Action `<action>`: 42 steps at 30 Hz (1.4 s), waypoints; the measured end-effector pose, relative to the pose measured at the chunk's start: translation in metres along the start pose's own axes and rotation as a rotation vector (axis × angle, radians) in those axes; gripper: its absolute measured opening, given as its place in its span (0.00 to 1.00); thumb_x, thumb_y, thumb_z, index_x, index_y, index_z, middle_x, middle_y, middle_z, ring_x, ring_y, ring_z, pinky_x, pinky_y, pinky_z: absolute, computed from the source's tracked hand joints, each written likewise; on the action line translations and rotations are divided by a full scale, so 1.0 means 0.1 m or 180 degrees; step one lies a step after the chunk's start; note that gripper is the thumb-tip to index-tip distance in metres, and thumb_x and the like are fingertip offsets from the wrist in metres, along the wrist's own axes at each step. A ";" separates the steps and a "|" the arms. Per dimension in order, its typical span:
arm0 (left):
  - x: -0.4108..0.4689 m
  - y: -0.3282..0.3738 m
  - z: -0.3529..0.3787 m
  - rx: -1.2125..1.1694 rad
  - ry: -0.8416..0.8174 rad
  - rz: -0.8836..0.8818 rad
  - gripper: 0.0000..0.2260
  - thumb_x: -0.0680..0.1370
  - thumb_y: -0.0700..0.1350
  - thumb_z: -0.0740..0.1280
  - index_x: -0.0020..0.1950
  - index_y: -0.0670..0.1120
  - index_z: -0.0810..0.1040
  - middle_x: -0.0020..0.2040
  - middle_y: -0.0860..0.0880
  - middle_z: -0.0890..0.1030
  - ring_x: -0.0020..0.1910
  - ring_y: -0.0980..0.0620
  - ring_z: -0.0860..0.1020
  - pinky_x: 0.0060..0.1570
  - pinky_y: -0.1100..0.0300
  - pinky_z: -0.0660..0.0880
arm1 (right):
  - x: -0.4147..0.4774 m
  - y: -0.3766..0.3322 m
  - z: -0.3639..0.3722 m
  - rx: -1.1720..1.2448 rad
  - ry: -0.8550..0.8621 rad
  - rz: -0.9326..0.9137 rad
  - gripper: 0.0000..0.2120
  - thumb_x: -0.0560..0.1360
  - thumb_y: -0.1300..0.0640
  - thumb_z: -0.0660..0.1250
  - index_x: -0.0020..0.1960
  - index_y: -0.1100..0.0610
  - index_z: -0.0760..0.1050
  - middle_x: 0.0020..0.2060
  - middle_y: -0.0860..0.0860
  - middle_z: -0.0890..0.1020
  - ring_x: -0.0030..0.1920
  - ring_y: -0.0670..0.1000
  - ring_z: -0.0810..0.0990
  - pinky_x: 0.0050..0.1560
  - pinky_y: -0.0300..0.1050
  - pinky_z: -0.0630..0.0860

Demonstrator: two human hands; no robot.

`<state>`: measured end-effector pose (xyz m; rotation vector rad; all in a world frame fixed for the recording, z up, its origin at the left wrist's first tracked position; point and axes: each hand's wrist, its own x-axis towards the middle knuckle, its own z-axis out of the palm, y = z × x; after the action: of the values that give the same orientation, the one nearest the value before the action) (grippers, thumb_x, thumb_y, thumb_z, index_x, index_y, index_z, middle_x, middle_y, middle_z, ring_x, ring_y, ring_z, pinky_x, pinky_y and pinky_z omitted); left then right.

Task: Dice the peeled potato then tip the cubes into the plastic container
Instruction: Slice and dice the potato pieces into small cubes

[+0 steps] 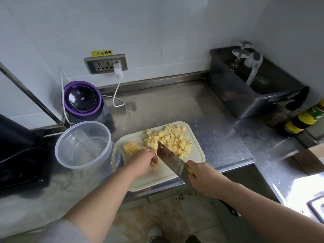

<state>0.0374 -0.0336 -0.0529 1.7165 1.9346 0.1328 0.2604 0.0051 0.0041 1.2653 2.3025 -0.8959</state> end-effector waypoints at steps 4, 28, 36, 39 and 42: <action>-0.04 -0.07 -0.03 -0.0187 -0.0031 0.0055 0.13 0.74 0.45 0.72 0.59 0.48 0.78 0.59 0.54 0.73 0.55 0.55 0.74 0.56 0.66 0.69 | 0.00 0.00 0.00 -0.0020 -0.0011 -0.0008 0.10 0.82 0.57 0.53 0.62 0.54 0.66 0.46 0.54 0.78 0.46 0.55 0.82 0.37 0.44 0.71; -0.23 0.14 -0.02 0.1381 -0.0109 0.0432 0.14 0.75 0.58 0.65 0.57 0.53 0.75 0.62 0.50 0.65 0.65 0.49 0.61 0.68 0.50 0.60 | 0.03 -0.04 0.00 -0.0064 -0.0025 -0.0022 0.14 0.82 0.57 0.53 0.67 0.53 0.64 0.43 0.50 0.76 0.42 0.51 0.80 0.37 0.42 0.73; -0.22 0.13 0.10 0.1560 0.0237 0.0721 0.14 0.76 0.53 0.61 0.56 0.50 0.80 0.59 0.51 0.71 0.63 0.49 0.65 0.66 0.52 0.61 | 0.02 -0.04 0.01 -0.0095 0.0012 -0.0058 0.13 0.82 0.58 0.53 0.66 0.53 0.65 0.40 0.49 0.75 0.38 0.48 0.77 0.36 0.42 0.72; -0.24 0.06 0.13 0.1372 0.0320 0.0802 0.14 0.78 0.51 0.59 0.55 0.50 0.82 0.58 0.53 0.72 0.62 0.51 0.66 0.66 0.53 0.60 | 0.03 -0.04 0.01 -0.0088 0.0048 -0.0067 0.13 0.82 0.58 0.53 0.66 0.54 0.65 0.39 0.49 0.74 0.38 0.48 0.77 0.35 0.42 0.72; -0.23 0.01 0.12 0.0671 0.0301 0.0718 0.11 0.77 0.52 0.64 0.53 0.51 0.82 0.56 0.57 0.73 0.59 0.55 0.68 0.62 0.58 0.66 | 0.04 -0.03 0.01 -0.0093 0.0066 -0.0036 0.13 0.82 0.58 0.53 0.66 0.53 0.65 0.40 0.50 0.76 0.38 0.49 0.78 0.36 0.42 0.73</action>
<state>0.0445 -0.0591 -0.0555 2.1012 1.8710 0.0966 0.2557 0.0052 0.0024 1.2563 2.3324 -0.8536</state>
